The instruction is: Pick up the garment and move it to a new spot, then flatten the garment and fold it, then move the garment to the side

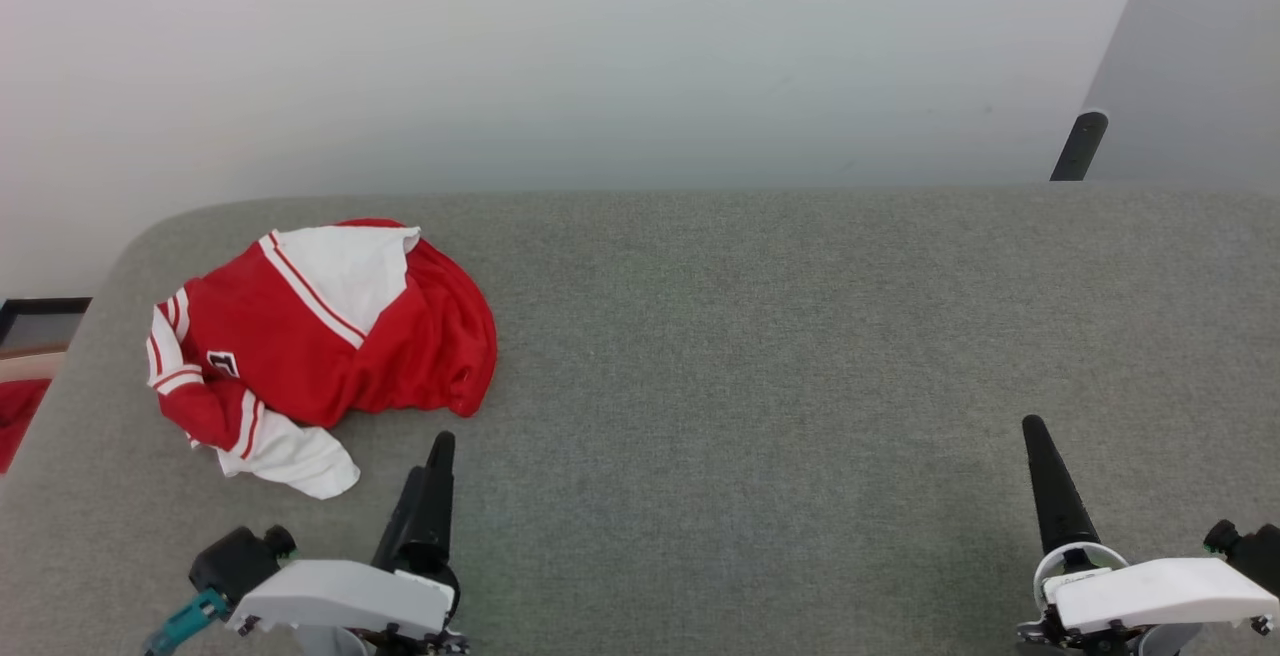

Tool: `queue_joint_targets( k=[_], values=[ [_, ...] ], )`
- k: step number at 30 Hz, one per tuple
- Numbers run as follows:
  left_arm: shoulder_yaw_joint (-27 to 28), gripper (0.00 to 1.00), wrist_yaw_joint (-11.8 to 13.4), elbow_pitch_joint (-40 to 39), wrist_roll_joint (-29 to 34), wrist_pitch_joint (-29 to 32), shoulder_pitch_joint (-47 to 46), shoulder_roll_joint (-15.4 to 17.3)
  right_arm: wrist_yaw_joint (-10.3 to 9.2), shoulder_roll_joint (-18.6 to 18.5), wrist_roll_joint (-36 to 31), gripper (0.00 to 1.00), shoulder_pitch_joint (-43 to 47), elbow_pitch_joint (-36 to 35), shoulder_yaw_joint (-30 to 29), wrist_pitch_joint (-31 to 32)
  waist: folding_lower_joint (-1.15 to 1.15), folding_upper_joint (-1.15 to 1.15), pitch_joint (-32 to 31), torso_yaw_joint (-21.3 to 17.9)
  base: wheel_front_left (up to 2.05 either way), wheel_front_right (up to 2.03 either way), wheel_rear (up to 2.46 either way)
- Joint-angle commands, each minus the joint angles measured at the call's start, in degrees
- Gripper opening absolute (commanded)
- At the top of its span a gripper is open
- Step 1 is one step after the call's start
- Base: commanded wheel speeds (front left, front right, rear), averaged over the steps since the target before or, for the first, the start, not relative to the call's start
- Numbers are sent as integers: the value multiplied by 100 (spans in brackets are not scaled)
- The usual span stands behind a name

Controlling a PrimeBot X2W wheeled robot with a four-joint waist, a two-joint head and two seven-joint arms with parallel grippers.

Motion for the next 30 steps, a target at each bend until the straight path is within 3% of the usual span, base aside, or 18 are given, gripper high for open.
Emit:
queue_joint_targets(
  k=[1, 17, 30],
  values=[
    [13, 100, 40, -63, 307, -47, -118, 48, 3, -45, -257, 100, -94, -54, 28, -61, 0, 0, 0, 3, 0, 0, 0],
    [318, 100, 64, -191, 2855, -304, -10, -99, 4, -72, -2539, 100, -98, 107, -27, -308, 0, 0, -36, 31, 0, 0, 0],
    [429, 100, 104, -272, 4298, -466, 94, -113, 4, 11, -3678, 100, -61, 251, -166, -475, 0, 0, -101, 29, 0, 0, 0]
  ],
)
